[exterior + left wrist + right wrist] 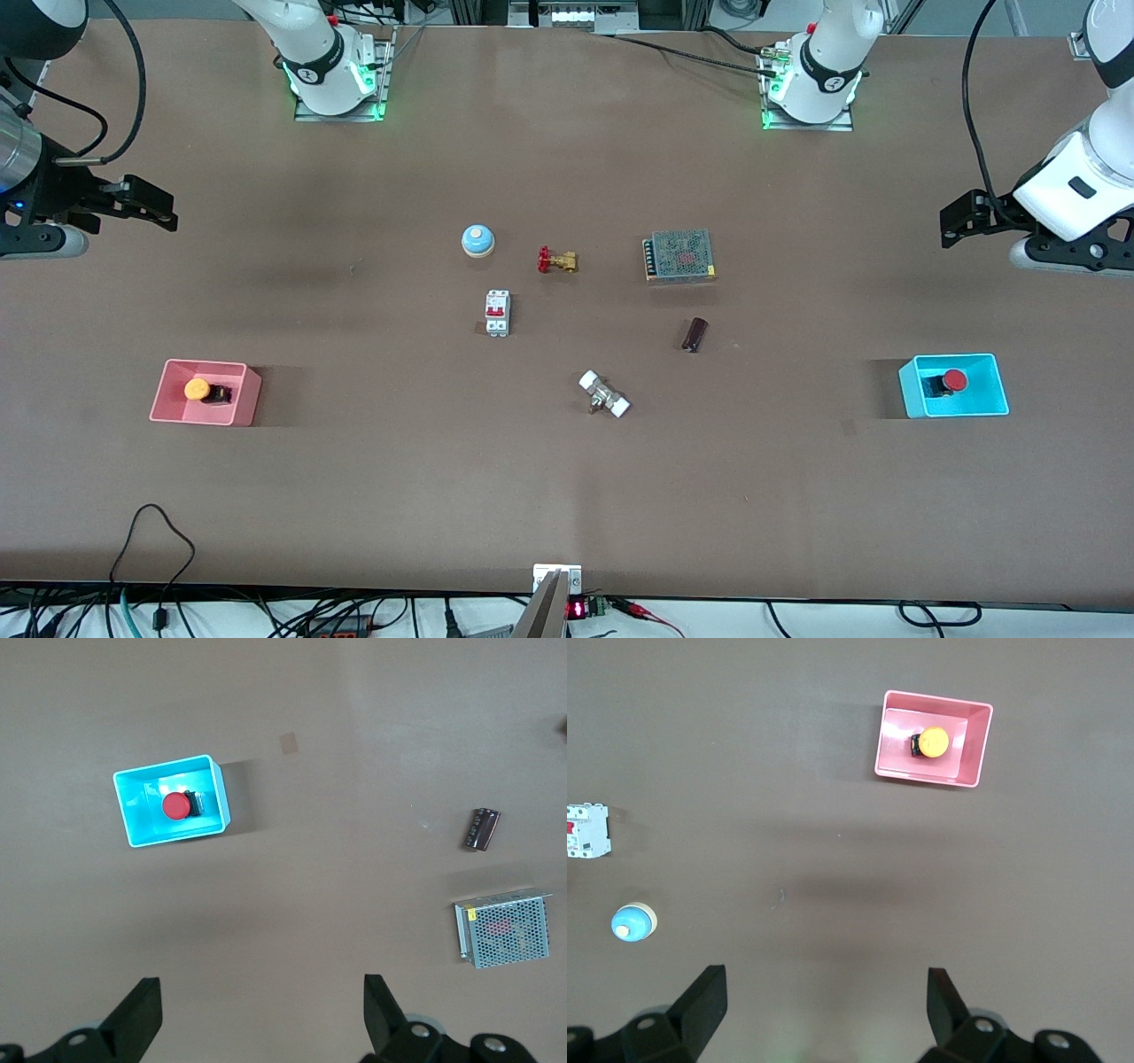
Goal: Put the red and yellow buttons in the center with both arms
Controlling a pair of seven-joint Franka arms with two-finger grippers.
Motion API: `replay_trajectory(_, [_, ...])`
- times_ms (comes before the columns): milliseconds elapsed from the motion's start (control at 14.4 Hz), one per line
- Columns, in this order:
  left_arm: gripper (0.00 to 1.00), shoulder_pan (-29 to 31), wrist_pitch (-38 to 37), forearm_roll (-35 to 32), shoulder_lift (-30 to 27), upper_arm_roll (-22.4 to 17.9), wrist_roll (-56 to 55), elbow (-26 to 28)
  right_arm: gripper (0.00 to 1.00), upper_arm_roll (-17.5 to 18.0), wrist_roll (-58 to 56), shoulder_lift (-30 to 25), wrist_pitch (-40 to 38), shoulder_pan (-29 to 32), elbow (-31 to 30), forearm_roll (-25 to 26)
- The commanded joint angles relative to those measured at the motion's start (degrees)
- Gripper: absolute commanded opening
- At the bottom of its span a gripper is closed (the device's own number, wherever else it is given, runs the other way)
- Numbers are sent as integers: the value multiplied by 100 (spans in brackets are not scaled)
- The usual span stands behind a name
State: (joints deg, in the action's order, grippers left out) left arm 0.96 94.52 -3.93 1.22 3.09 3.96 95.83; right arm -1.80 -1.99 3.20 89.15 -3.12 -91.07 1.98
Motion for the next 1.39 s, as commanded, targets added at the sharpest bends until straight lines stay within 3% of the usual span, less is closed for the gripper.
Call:
replay_trajectory(0, [100, 44, -135, 102, -16, 25, 78, -108, 100, -22, 58, 57, 58, 74, 28, 13])
replay_trajectory(418, [100, 44, -135, 94, -16, 17, 78, -108, 100, -22, -12, 628, 373, 337, 19, 267])
replay_trajectory(1323, [100, 44, -135, 94, 18, 8, 78, -108, 100, -13, -30, 2166, 2535, 786, -86, 356])
